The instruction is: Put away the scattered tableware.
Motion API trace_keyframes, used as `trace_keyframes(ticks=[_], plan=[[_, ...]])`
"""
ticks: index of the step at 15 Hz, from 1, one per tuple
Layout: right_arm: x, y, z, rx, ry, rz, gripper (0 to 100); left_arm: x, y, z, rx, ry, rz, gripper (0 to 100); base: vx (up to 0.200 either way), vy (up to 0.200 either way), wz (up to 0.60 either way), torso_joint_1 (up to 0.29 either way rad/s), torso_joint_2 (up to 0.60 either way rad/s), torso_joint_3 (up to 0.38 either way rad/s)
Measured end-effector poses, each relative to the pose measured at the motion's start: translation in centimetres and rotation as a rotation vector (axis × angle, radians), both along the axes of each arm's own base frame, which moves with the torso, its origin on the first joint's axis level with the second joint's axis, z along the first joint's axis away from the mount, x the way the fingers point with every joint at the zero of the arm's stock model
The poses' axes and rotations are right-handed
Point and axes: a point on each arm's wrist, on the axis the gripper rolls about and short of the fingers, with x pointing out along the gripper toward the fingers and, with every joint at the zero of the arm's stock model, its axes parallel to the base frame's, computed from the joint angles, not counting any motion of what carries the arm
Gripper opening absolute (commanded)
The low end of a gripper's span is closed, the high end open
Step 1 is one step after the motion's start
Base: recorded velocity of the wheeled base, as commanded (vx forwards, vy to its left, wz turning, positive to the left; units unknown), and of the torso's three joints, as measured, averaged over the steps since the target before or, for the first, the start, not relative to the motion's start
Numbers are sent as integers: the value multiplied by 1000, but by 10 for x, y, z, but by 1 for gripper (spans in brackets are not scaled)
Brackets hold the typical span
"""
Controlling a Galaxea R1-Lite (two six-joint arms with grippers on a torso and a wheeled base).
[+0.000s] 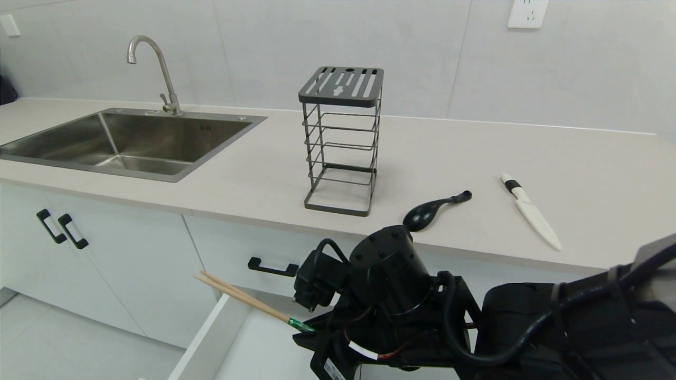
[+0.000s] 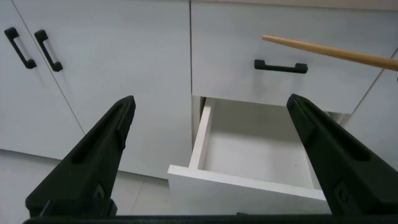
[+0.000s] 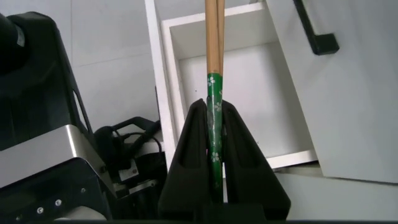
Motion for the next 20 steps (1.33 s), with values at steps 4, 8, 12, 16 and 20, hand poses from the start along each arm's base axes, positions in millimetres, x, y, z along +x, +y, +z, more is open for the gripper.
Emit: trace_keyframes(ticks=[4,8,12,16,20], plan=[[2,6,-5,-14,-31,30,0,0,0,0,0,-1,0,100,0,0,0,-133,257,121],[7,10,-10,-32,-54,50,0,0,0,0,0,0,0,100,0,0,0,-132,234,99],[12,13,-21,-56,-56,54,0,0,0,0,0,0,0,100,0,0,0,-65,118,29],[20,14,-36,-87,-36,42,0,0,0,0,0,-1,0,100,0,0,0,-139,196,82],[32,23,-49,-94,-34,34,0,0,0,0,0,0,0,100,0,0,0,-100,181,66]])
